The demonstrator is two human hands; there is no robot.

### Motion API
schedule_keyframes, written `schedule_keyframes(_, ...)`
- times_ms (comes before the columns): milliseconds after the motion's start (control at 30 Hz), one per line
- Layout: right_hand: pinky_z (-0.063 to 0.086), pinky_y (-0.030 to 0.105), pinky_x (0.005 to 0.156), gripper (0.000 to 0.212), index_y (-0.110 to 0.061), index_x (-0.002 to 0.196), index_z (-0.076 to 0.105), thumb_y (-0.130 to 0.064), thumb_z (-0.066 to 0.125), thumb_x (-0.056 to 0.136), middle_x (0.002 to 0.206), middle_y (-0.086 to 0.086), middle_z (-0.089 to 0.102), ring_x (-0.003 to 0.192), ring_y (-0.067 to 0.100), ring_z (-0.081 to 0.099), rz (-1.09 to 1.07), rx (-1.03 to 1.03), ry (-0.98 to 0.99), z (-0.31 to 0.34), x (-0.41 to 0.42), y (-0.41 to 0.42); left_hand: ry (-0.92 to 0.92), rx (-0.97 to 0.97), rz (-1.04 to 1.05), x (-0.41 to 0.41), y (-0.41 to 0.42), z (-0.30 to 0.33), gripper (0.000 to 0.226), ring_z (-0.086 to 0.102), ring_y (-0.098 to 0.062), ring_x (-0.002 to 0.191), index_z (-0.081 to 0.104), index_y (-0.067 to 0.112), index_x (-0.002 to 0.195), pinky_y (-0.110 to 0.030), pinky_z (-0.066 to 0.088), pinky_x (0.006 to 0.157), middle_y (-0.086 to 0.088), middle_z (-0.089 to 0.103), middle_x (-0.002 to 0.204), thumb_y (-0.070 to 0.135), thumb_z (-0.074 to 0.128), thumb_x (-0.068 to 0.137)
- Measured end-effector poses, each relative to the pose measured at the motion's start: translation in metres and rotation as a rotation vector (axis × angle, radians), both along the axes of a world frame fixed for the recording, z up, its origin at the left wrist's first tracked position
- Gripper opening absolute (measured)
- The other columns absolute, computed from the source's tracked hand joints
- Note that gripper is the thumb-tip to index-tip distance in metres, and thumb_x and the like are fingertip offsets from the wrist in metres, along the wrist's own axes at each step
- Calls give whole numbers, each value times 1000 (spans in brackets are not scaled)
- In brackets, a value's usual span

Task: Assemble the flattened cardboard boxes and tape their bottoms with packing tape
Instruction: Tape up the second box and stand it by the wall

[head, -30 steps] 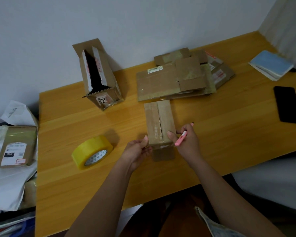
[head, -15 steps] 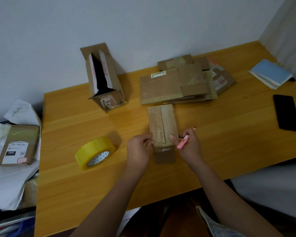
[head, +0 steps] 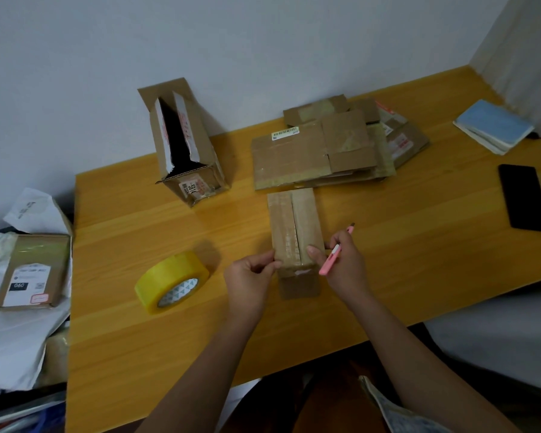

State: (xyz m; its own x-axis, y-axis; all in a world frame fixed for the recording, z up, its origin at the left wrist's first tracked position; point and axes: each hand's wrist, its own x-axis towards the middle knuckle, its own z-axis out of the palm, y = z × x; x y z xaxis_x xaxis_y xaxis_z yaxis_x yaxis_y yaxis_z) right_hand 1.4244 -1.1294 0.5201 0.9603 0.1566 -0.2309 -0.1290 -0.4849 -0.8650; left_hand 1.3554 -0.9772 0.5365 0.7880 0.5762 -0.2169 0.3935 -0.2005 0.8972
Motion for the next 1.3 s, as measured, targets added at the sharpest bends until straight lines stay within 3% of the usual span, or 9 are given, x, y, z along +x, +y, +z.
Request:
schedule_keyframes(100,34,14,44,36,-13,86,40,-32,70,87,66,-5,44,53,5,39,25,-15,-24,0,-1,0,15,21,-81,-1,-1,-2,43,68,-3,82,71,8,111,-15,55,76,2,73,102,4,83,69)
schedule_keyframes(200,35,14,44,36,-13,86,40,-33,71,86,66,-5,45,53,4,40,26,-22,-29,-1,-1,-1,51,54,-95,2,-3,-9,57,68,-9,88,68,6,118,-26,57,81,-1,72,109,12,87,65)
schedule_keyframes(567,35,16,47,35,-16,82,39,-32,70,87,70,-1,46,55,3,42,133,5,-44,-3,8,-10,-68,238,-232,-1,2,-8,41,58,20,75,69,3,110,0,45,67,10,65,87,2,81,71)
schedule_keyframes(700,52,32,58,28,-14,81,38,-22,62,94,84,16,51,76,7,55,103,141,148,0,11,-26,-6,313,-353,-6,12,-7,44,66,-8,95,62,9,125,-10,50,81,6,69,99,-1,71,83)
schedule_keyframes(800,57,26,73,21,-11,84,39,-14,54,98,108,15,62,107,9,64,12,414,344,-4,7,-40,35,237,-443,-5,17,-1,56,64,-9,97,54,17,135,-24,55,86,9,64,113,-1,69,84)
schedule_keyframes(967,55,23,83,27,-9,83,37,5,60,90,112,0,66,116,5,61,78,384,271,-9,-1,-44,131,217,-413,8,12,8,69,56,3,78,50,23,139,-1,44,68,4,66,111,19,79,77)
schedule_keyframes(1100,54,21,81,34,-7,81,36,17,60,83,122,6,60,119,11,56,161,370,280,-12,2,-45,152,258,-405,14,10,6,66,56,-3,81,50,17,140,0,41,70,-4,67,119,15,78,80)
schedule_keyframes(1167,54,30,91,38,-9,84,37,8,70,79,135,7,55,125,12,54,259,374,300,-13,6,-48,169,280,-429,15,10,6,66,57,-6,85,49,16,141,-9,44,74,-4,67,119,16,77,81)
schedule_keyframes(1300,53,44,96,59,-24,80,41,-43,91,56,136,1,57,126,14,54,280,350,317,-5,6,-46,182,310,-466,18,9,7,65,60,-11,90,47,16,142,-26,52,84,-5,66,122,15,75,83)
